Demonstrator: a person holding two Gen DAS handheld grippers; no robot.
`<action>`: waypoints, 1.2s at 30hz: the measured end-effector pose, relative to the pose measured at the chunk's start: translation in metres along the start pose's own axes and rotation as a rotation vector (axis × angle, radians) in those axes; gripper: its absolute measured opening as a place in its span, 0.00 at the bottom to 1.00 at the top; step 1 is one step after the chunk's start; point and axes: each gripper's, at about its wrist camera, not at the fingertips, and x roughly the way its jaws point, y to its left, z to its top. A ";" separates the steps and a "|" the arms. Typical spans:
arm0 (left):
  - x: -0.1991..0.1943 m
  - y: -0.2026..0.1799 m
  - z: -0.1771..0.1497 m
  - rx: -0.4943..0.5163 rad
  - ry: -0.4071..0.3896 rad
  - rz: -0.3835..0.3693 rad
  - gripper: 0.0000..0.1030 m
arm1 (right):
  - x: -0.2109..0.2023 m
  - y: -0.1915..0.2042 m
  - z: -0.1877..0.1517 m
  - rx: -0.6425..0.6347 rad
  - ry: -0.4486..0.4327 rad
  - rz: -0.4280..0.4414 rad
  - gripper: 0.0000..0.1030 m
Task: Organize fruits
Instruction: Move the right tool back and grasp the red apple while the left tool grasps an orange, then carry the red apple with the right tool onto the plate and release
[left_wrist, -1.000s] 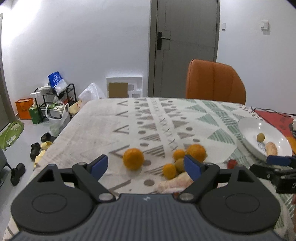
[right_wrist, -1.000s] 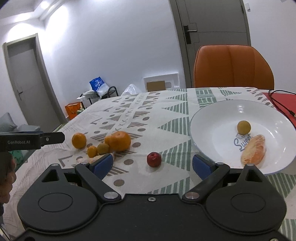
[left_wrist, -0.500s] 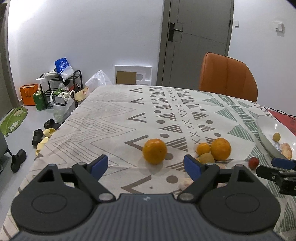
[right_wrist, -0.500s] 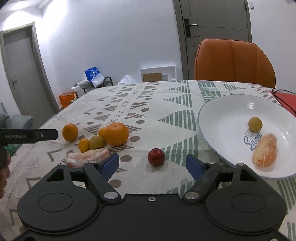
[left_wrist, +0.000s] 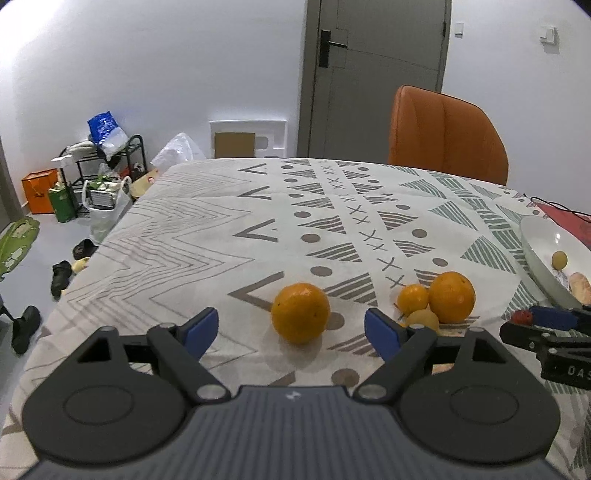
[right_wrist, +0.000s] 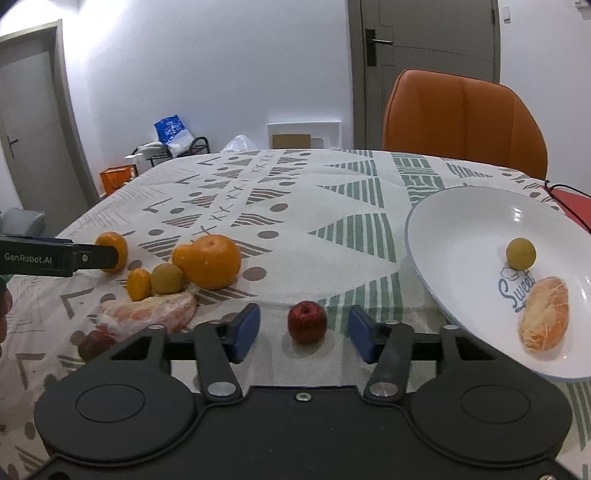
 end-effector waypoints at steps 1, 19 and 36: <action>0.002 0.000 0.000 0.003 0.003 -0.004 0.82 | 0.000 0.000 0.000 0.000 -0.002 -0.006 0.44; 0.005 -0.005 0.007 0.004 0.021 -0.031 0.35 | -0.020 -0.005 -0.001 0.064 -0.036 -0.022 0.21; -0.010 -0.040 0.022 0.041 -0.022 -0.097 0.35 | -0.052 -0.032 0.007 0.102 -0.121 -0.053 0.21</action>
